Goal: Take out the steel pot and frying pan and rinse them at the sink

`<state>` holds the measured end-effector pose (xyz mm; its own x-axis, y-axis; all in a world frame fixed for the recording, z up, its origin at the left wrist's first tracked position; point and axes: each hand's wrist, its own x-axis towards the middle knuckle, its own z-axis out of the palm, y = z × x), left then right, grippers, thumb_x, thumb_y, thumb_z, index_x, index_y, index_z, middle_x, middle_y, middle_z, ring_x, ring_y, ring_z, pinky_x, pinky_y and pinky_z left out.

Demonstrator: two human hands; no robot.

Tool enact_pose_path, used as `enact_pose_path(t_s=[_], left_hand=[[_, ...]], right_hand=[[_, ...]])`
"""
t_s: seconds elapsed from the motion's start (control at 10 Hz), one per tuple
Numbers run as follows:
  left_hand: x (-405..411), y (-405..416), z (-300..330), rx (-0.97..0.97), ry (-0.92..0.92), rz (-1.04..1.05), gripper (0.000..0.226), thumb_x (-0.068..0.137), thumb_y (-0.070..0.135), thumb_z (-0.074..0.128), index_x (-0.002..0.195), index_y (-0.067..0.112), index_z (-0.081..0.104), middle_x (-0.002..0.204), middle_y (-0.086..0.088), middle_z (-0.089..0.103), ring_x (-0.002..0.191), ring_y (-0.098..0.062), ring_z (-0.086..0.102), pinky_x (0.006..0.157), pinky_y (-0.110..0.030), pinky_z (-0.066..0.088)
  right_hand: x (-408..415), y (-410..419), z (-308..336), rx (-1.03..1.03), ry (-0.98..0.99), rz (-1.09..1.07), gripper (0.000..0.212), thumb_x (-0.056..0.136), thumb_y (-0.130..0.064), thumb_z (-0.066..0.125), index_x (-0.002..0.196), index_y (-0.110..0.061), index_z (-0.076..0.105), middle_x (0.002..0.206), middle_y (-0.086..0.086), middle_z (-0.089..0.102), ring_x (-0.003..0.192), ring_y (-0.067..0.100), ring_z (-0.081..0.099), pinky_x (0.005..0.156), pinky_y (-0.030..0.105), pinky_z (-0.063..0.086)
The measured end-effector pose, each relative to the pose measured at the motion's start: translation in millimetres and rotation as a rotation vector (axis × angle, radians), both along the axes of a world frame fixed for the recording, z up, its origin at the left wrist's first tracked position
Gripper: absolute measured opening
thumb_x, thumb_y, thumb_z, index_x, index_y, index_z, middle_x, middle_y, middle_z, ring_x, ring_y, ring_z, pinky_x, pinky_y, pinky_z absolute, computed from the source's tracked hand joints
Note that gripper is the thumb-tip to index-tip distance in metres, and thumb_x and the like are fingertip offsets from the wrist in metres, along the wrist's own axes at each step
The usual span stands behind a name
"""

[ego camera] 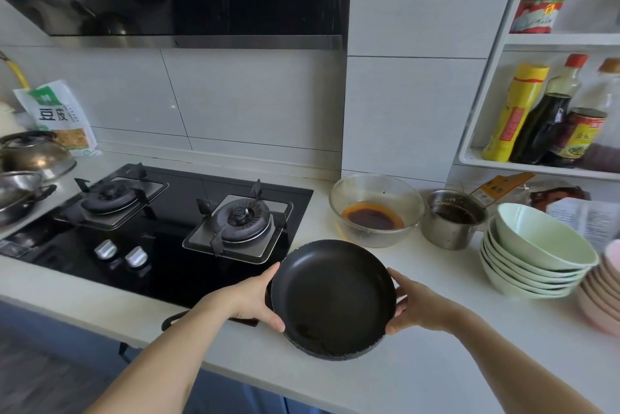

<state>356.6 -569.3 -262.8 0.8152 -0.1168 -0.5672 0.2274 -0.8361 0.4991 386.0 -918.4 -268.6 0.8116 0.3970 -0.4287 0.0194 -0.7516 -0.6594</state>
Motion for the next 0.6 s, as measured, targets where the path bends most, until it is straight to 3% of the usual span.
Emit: enact_pose_path(t_s=[0.1,0.3,0.4,0.5,0.6], left_hand=[[2.1,-0.5,0.5,0.021,-0.034,0.004,0.137,0.058,0.041,0.090,0.154,0.039,-0.008,0.147,0.002,0.044,0.136,-0.019,0.041,0.112,-0.039,0.036],[-3.5,-7.5,8.4,0.127,-0.120,-0.012,0.119,0.065,0.047,0.085,0.155,0.037,0.007,0.157,-0.001,0.020,0.142,-0.023,0.030,0.111,-0.040,0.035],[-10.6,-13.3,14.2,0.210,-0.166,-0.031,0.102,0.072,0.048,0.079,0.152,0.031,0.019,0.150,-0.002,0.026,0.135,-0.024,0.037,0.103,-0.036,0.043],[-21.6,-13.8,21.0,0.277,-0.201,-0.022,0.100,0.075,0.056,0.073,0.154,0.027,0.019,0.149,0.000,0.029,0.133,-0.024,0.037,0.104,-0.037,0.041],[-32.4,-13.3,33.5,0.338,-0.269,0.004,0.096,0.083,0.060,0.064,0.156,0.021,0.016,0.155,-0.003,0.027,0.141,-0.024,0.030,0.111,-0.038,0.032]], right_hand=[[0.3,-0.7,-0.5,0.016,-0.009,-0.011,0.095,0.071,-0.015,0.083,0.130,-0.051,0.018,0.111,-0.016,0.055,0.093,0.010,0.067,0.079,0.020,0.054],[-3.3,0.6,-1.2,0.017,-0.037,-0.041,0.081,0.077,-0.018,0.080,0.131,-0.042,0.026,0.111,-0.017,0.054,0.096,0.007,0.061,0.069,0.011,0.049],[-9.4,2.1,1.9,-0.065,-0.078,-0.054,0.089,0.075,-0.031,0.081,0.146,-0.034,0.027,0.129,-0.006,0.049,0.105,0.011,0.055,0.084,0.020,0.048],[-17.4,6.2,11.7,-0.115,-0.130,-0.065,0.090,0.077,-0.038,0.078,0.149,-0.034,0.025,0.134,-0.001,0.045,0.112,0.015,0.050,0.093,0.028,0.048],[-27.4,10.0,35.1,-0.144,-0.177,-0.072,0.086,0.082,-0.038,0.073,0.151,-0.031,0.023,0.138,0.002,0.043,0.118,0.019,0.048,0.091,0.026,0.046]])
